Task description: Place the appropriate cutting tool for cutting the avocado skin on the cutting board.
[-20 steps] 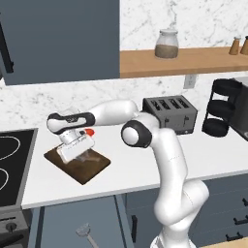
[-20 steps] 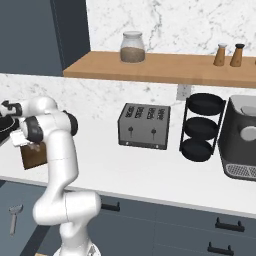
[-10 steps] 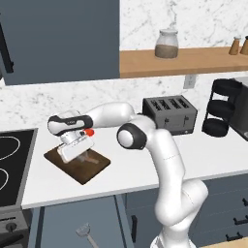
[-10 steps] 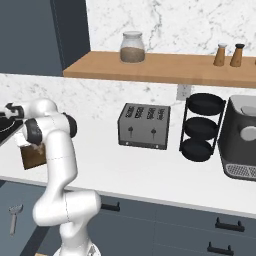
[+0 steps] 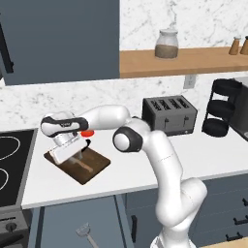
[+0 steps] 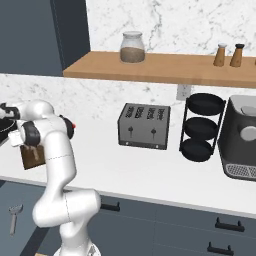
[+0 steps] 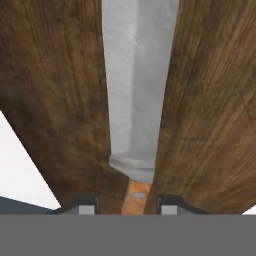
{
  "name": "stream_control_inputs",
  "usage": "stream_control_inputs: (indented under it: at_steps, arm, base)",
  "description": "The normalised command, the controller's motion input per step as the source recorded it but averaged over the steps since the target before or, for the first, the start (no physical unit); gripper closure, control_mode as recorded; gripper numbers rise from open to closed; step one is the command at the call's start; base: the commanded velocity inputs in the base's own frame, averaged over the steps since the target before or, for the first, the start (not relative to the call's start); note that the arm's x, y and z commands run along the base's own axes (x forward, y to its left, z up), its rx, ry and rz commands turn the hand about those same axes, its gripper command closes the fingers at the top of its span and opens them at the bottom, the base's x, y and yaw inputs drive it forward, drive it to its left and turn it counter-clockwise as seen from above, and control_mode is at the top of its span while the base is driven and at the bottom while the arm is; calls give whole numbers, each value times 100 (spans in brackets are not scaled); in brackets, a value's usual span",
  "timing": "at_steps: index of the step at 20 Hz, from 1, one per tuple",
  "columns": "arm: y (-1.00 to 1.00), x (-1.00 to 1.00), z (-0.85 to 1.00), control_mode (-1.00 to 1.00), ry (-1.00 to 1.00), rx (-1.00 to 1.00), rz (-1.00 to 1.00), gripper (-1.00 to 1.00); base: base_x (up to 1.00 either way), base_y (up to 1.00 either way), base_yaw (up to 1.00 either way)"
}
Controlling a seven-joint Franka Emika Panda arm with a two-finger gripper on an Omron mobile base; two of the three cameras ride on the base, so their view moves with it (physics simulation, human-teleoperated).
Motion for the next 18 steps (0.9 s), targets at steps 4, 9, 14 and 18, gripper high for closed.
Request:
stream_control_inputs:
  at_steps: [4,9,14,18]
  arm:
    - [3,-4,2,-100,-10,0,0,-100]
    - [-16,-77,55,-100,-16,0,0,-100]
    - [-84,-100,56,-100,-25,1,0,-100]
    - [-100,-100,39,-100,-15,4,0,-100]
  base:
    - [0,0,0]
    - [0,0,0]
    - [0,0,0]
    - [0,0,0]
